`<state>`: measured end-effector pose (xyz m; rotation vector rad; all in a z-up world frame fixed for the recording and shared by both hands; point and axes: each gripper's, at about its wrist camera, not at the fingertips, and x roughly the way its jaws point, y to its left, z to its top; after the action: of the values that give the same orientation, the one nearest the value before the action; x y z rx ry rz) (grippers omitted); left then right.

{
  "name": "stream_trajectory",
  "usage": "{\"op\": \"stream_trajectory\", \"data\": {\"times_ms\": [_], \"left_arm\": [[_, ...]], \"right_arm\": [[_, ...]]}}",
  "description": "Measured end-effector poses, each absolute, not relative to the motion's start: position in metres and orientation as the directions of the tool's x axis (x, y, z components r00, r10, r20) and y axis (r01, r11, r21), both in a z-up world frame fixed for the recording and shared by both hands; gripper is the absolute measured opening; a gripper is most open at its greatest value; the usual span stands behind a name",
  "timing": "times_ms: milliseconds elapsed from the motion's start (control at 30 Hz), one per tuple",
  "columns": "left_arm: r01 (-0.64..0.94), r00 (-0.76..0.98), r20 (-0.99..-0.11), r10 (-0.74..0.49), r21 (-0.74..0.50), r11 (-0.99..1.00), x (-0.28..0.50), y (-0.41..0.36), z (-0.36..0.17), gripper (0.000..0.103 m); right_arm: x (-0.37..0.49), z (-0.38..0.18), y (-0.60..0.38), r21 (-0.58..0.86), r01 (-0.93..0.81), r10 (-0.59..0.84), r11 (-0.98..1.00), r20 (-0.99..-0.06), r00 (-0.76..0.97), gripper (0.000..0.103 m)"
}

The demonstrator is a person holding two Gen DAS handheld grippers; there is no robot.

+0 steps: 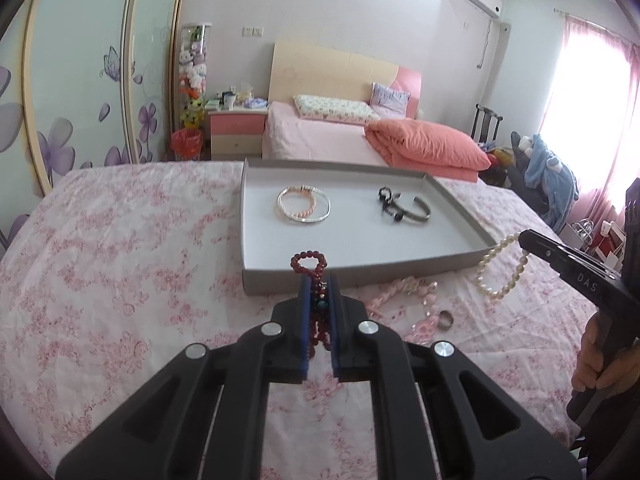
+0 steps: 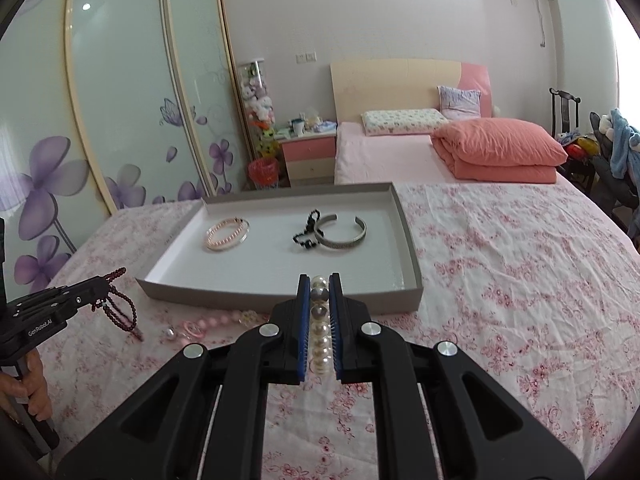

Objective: Organize jewelry
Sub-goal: 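Lift the red necklace with the left tool while the right tool carries the pearl bracelet toward the tray, then lower the necklace and pearl bracelet into the grey tray and open both tools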

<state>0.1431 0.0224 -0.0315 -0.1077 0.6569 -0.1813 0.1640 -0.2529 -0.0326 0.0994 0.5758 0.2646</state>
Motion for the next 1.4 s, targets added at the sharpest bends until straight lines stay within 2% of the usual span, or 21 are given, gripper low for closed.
{"op": "stream_trajectory", "data": {"times_ms": [933,1400], "left_arm": [[0.119,0.880,-0.445,-0.165,-0.129,0.985,0.158,-0.002,0.026,0.009],[0.105,0.896,-0.422,-0.140,-0.106,0.989,0.195,-0.010,0.034,0.009]], "right_arm": [[0.161,0.028,-0.247,0.140,-0.234,0.267,0.962,-0.307,0.914,0.010],[0.191,0.040,-0.239,0.138,-0.239,0.268,0.961,-0.263,0.927,0.010]]}}
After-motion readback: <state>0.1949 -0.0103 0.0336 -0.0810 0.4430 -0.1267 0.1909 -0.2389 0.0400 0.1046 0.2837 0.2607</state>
